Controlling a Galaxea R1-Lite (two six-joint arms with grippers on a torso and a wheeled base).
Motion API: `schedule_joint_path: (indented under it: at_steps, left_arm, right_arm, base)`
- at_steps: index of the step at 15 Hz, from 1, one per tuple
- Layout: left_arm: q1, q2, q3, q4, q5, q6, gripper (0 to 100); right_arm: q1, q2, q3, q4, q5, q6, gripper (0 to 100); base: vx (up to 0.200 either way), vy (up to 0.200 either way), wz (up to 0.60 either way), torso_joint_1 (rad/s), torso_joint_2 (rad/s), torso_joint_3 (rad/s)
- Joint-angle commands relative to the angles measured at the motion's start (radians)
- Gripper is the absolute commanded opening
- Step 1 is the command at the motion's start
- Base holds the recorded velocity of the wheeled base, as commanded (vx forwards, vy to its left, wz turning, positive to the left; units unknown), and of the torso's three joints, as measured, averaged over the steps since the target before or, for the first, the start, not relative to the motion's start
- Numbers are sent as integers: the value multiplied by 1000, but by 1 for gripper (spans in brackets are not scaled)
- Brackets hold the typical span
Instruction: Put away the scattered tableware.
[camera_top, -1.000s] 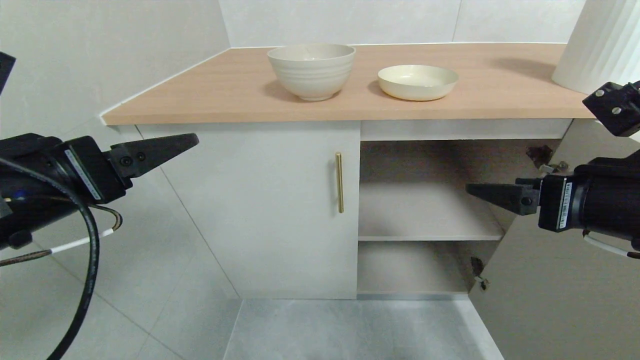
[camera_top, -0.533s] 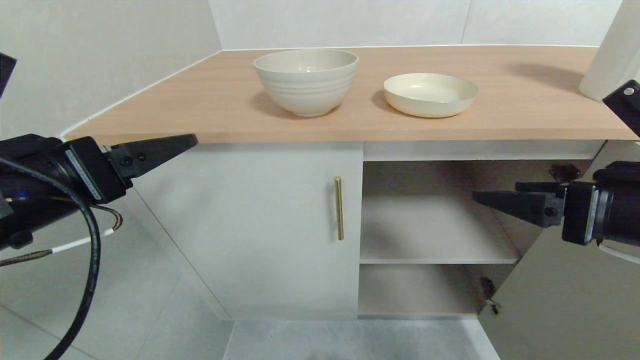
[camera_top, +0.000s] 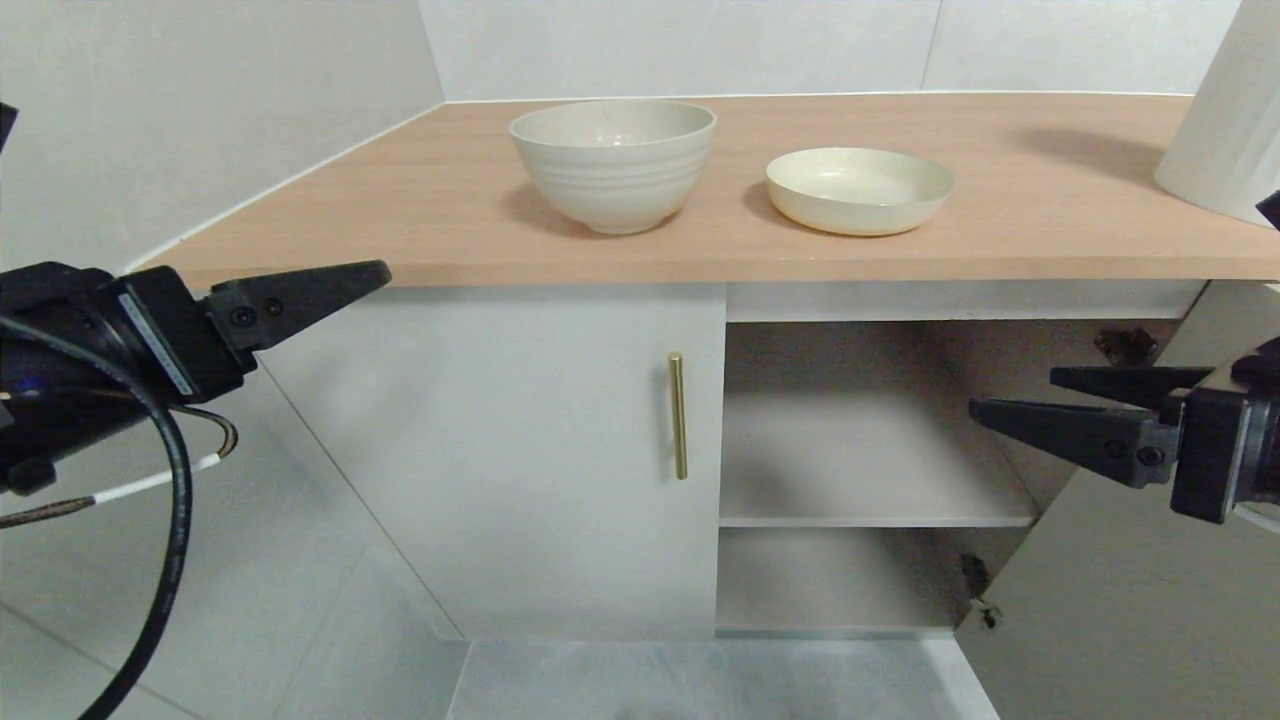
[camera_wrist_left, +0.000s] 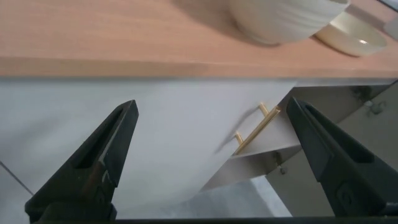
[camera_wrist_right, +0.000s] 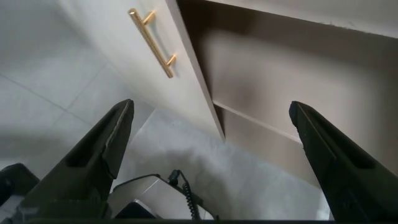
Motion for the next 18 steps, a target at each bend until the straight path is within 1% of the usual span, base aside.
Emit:
schedule_joint_path:
  at_steps: [1,5,7,11,14,15,17,18]
  left_arm:
    - [0,2,-2,1,0,0,100]
    - [0,2,-4,1,0,0,100]
    - [0,5,-4,1,0,0,100]
    - [0,22,-4,1,-1,0,100]
    - [0,35,-2,1,-1,0,100]
    - [0,42,-2,2,-8,0,100]
    - [0,67,-9,25,-49,-2,100]
    - [0,79,-19,41,-52,-3,100]
  right_arm:
    - [2,-23,6,0,9,-11,100]
    - [2,-25,12,0,7,-16,100]
    - [2,-23,12,0,7,-16,100]
    - [2,-18,13,0,7,-17,100]
    - [0,-11,13,0,7,-16,100]
    - [0,-8,13,0,6,-16,100]
    - [-1,-2,12,0,6,-16,100]
    - [-3,1,12,-2,4,-16,100]
  base:
    - [0,0,0,41,-110,-27]
    - [0,0,0,144,-205,-221]
    - [0,0,0,205,-564,-268]
    - [0,0,0,73,-543,-249]
    - [0,0,0,336,-478,-258]
    - [0,0,0,290,-471,-261]
    - [0,0,0,244,-491,-254]
    - [0,0,0,232,-486,-251]
